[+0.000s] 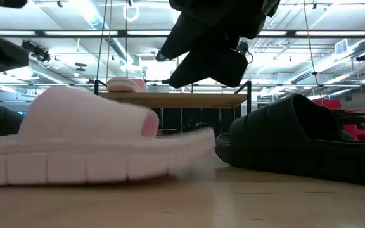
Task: Pick and place slides into the shelf
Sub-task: Put the pink slipper on the shelf
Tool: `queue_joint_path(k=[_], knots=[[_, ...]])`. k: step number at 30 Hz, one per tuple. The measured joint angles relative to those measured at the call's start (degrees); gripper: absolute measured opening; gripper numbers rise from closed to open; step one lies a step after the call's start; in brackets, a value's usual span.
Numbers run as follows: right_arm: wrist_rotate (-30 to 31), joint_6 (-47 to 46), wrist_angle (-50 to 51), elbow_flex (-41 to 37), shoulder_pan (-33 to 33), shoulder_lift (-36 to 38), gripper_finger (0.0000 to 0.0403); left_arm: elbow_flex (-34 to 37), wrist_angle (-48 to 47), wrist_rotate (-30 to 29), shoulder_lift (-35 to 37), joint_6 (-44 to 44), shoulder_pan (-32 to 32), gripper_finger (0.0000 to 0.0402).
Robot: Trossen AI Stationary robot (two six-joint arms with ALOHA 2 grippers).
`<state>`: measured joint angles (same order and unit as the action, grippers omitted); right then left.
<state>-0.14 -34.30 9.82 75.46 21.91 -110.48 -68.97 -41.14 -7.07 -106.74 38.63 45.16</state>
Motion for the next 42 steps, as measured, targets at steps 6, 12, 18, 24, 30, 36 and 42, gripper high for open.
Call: queue_joint_path(k=[6, 12, 18, 24, 30, 36, 42], knots=[[-0.4, 0.0, 0.0, 0.0, 0.0, 0.0, 0.0188, 0.0, -1.6, -1.3, 0.0, 2.7, -0.2, 0.0117], [-0.4, 1.5, 0.0, 0.0, 0.0, 0.0, 0.0185, -3.8, -7.5, -2.2, -0.3, 2.7, -0.4, 0.0104], [-0.4, 1.5, 0.0, 0.0, 0.1, 0.0, 0.0185, -5.6, -10.1, -3.9, -0.1, 3.2, -0.4, 0.0103], [-0.4, 1.6, 0.0, 0.0, 0.3, 0.0, 0.0185, -5.5, -8.9, -4.1, -0.4, 3.6, -0.4, 0.0103], [-0.4, 2.0, 0.1, 0.0, 0.4, 0.0, 0.0185, -5.5, -8.1, -4.0, -0.4, 4.0, -0.2, 0.0126], [-0.4, 2.0, 0.1, 0.0, 0.4, 0.0, 0.0185, -5.5, -8.0, -4.0, -0.4, 4.4, -0.2, 0.0166], [-0.4, 2.0, 0.1, 0.0, 0.4, 0.0, 0.0185, -5.6, -7.8, -4.0, -3.0, 5.7, -0.2, 0.0183]])
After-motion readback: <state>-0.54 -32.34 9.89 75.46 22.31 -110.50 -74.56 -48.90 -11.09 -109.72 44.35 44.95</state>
